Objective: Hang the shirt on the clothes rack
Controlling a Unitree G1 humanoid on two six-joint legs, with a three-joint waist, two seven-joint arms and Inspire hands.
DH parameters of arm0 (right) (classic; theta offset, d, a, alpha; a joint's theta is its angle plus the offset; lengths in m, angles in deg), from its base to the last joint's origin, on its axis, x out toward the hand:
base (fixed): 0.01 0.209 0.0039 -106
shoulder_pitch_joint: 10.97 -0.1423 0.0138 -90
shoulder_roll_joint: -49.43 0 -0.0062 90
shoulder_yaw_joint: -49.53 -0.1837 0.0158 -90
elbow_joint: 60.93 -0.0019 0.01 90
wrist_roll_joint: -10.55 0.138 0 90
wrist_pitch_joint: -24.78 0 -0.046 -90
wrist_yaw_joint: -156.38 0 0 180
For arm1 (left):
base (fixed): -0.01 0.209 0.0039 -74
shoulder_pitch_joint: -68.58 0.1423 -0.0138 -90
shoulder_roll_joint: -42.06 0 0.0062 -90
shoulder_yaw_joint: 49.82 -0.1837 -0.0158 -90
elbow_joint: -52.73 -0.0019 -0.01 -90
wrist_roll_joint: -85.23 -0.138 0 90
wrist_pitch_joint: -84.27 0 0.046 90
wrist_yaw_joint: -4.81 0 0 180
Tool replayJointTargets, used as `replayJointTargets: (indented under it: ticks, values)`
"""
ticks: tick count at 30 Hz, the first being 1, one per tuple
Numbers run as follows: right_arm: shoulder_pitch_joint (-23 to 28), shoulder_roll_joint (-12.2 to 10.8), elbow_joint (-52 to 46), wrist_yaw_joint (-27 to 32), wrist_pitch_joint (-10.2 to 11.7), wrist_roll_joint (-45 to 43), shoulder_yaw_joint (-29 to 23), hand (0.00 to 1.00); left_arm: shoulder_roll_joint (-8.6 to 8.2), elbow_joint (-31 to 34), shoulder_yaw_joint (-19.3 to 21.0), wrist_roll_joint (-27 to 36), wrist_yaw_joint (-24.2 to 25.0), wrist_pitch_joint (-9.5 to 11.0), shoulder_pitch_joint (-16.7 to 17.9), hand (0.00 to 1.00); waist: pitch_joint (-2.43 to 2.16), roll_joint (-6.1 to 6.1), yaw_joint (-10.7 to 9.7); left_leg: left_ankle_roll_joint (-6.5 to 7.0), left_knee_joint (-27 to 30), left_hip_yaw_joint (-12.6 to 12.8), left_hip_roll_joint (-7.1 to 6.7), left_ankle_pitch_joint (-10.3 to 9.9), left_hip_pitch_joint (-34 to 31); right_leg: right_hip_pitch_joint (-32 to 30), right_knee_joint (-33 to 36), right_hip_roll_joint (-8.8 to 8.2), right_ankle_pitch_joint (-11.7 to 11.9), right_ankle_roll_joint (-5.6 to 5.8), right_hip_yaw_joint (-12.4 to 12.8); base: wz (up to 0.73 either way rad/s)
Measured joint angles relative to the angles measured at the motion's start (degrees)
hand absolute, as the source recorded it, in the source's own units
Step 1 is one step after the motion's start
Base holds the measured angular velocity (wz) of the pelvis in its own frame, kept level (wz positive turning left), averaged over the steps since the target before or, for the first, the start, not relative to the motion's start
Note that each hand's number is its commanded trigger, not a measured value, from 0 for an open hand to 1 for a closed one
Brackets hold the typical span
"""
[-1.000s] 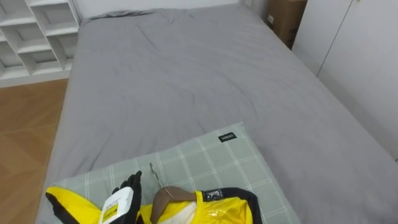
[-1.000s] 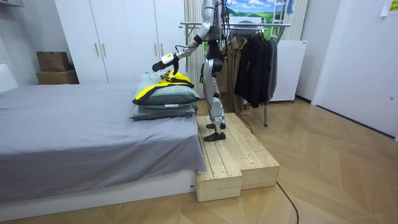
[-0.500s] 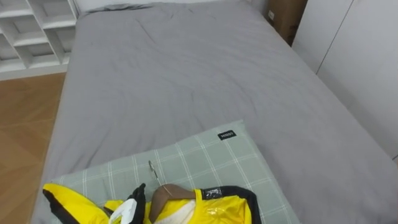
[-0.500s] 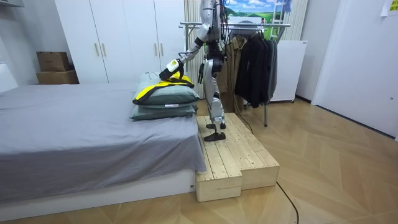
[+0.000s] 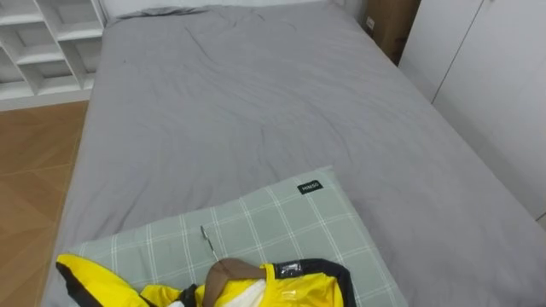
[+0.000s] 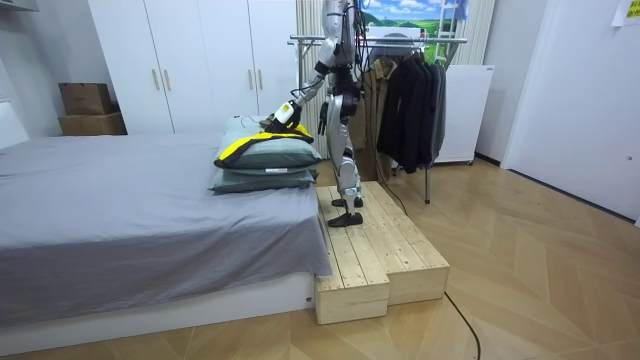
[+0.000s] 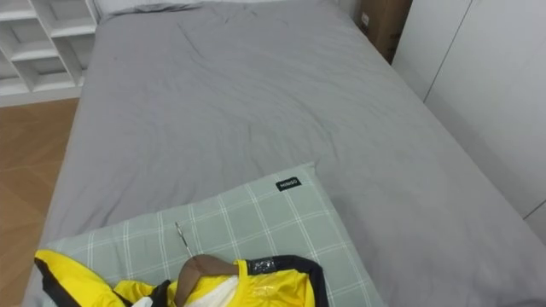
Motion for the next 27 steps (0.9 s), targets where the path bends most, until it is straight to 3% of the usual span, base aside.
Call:
replayJointTargets:
  ticks: [9,18,27]
  values:
    - [0.12,-0.11,0.33,0.24,-0.04,0.27,0.09,0.0,-0.01,-2.73,0.0,0.0,-0.15,0.81,0.1,0.0,-0.06,-0.03,0.42,0.0,-0.07,0.42,0.12,0.0,0.96,0.51,0.29,0.07,0.0,0.0,0.82,-0.04]
    - [0.09,-0.13,0.5,0.18,-0.49,0.17,1.77,0.0,-0.16,-4.46,-0.12,-0.02,-1.21,1.26,0.17,0.0,-0.57,-0.65,1.72,0.0,-0.49,1.24,0.32,0.0,1.25,-0.1,0.9,0.15,0.0,-0.01,1.44,-0.04]
    - [-0.15,-0.25,1.26,0.2,-0.58,0.28,2.22,0.0,-0.17,-4.77,-1.34,0.02,-1.28,1.25,0.11,0.0,-0.38,-0.95,2.62,0.0,-0.49,1.23,0.32,0.0,1.33,0.02,0.84,0.14,0.0,-0.01,1.48,0.0]
